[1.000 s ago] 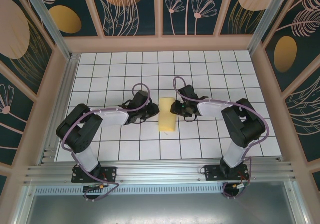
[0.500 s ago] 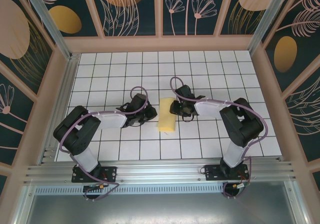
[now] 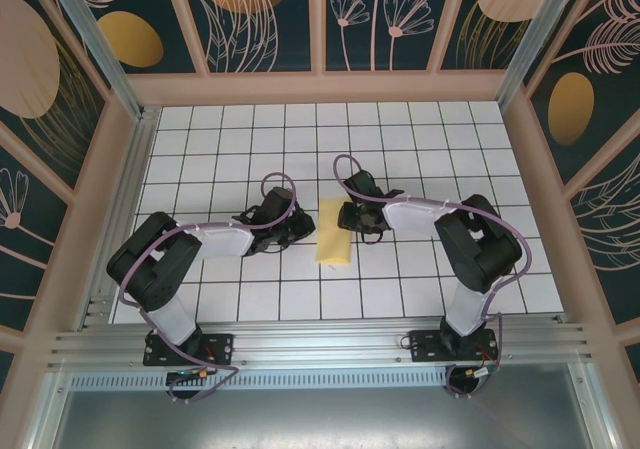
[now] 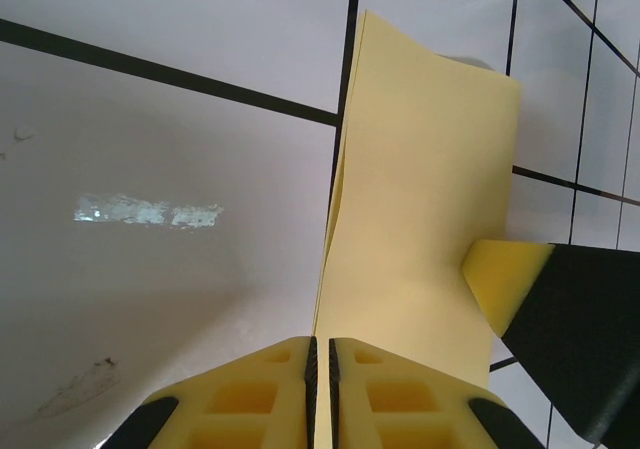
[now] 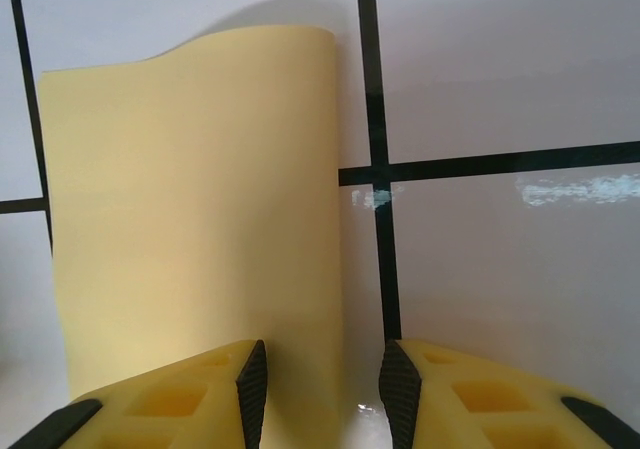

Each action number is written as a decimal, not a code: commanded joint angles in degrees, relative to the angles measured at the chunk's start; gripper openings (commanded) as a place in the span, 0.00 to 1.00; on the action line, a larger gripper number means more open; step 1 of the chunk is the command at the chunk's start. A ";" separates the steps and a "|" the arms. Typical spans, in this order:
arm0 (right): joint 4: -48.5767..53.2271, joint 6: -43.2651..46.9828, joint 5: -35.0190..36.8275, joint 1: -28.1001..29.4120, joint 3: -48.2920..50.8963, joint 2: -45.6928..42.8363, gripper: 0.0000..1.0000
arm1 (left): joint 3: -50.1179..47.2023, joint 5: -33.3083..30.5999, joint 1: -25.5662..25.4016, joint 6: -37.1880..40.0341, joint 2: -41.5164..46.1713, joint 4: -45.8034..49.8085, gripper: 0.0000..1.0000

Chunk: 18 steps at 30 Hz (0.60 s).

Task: Fold a paper plane with a square sheet of paper (pick it up from the middle)
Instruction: First fold in half a square sheet of paper at the center of the table.

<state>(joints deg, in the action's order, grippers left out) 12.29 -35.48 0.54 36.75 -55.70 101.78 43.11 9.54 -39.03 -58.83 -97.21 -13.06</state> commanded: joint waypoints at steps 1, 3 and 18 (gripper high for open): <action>3.16 -0.11 4.47 -0.15 0.22 3.57 0.40 | 0.38 1.09 -0.38 -0.02 0.97 -0.52 0.14; 3.01 0.13 4.49 -0.04 0.11 3.68 0.39 | 0.69 1.66 -0.44 0.20 0.82 -0.49 0.14; 2.08 3.62 7.22 1.57 0.38 4.06 0.39 | 2.24 4.40 -0.37 0.29 -0.63 -1.74 0.15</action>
<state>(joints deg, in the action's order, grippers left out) 13.06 -33.50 4.69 38.63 -56.25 102.28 43.83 12.25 -39.03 -58.78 -97.23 -13.34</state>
